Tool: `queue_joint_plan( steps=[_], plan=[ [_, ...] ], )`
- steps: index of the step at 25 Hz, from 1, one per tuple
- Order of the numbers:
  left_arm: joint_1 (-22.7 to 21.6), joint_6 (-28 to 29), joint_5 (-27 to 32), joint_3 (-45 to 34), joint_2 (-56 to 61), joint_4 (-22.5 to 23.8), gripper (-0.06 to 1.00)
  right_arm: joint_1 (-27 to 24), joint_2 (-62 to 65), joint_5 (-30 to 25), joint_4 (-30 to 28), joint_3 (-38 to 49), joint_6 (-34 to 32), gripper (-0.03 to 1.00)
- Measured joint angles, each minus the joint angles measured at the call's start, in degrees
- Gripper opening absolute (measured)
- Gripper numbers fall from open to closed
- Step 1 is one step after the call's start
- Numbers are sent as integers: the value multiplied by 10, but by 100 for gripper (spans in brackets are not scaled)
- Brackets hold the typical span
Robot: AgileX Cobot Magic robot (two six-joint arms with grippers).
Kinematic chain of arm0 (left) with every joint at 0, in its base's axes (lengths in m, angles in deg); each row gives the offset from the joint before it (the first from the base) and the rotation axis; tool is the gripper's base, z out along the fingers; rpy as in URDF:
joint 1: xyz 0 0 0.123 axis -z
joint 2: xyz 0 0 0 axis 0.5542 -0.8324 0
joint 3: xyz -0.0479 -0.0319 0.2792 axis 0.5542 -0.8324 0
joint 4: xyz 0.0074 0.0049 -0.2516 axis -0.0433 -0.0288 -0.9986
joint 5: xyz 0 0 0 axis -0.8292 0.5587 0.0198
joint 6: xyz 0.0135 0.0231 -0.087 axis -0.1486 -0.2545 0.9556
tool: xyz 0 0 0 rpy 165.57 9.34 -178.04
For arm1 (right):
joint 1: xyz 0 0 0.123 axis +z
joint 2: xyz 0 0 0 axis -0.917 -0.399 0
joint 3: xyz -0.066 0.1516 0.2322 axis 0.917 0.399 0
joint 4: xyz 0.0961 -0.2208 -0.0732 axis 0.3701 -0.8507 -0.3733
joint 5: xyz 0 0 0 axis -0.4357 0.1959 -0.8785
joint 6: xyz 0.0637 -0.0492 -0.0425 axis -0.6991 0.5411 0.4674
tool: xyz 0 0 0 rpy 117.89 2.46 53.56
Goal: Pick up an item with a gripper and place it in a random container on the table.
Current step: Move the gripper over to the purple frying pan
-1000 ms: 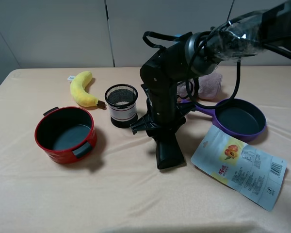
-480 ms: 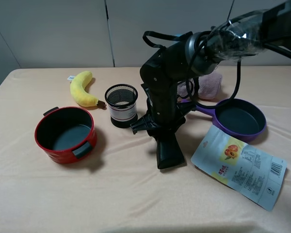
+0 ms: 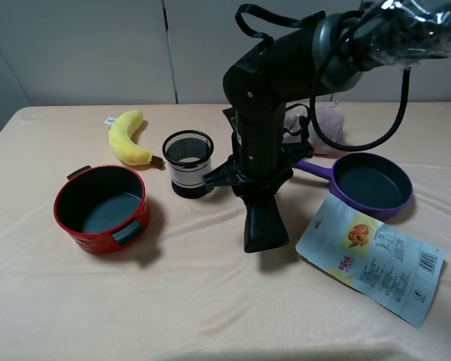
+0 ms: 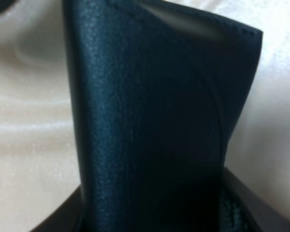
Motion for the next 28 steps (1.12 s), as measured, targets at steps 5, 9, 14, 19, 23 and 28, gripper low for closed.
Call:
queue_joint_plan(
  steps=[5,9,14,19,23,28],
  plan=[
    [0,0,0,0,0,0,99,0,31,-23,4,0,-1,34],
    [0,0,0,0,0,0,99,0,55,-37,6,0,1,34],
    [0,0,0,0,0,0,99,0,84,-68,4,0,2,33],
    [0,0,0,0,0,0,99,-9,100,-105,8,0,27,33],
    [0,0,0,0,0,0,99,-42,116,-133,26,0,65,33],
    [0,0,0,0,0,0,99,-83,126,-159,31,0,104,33]
  ],
)
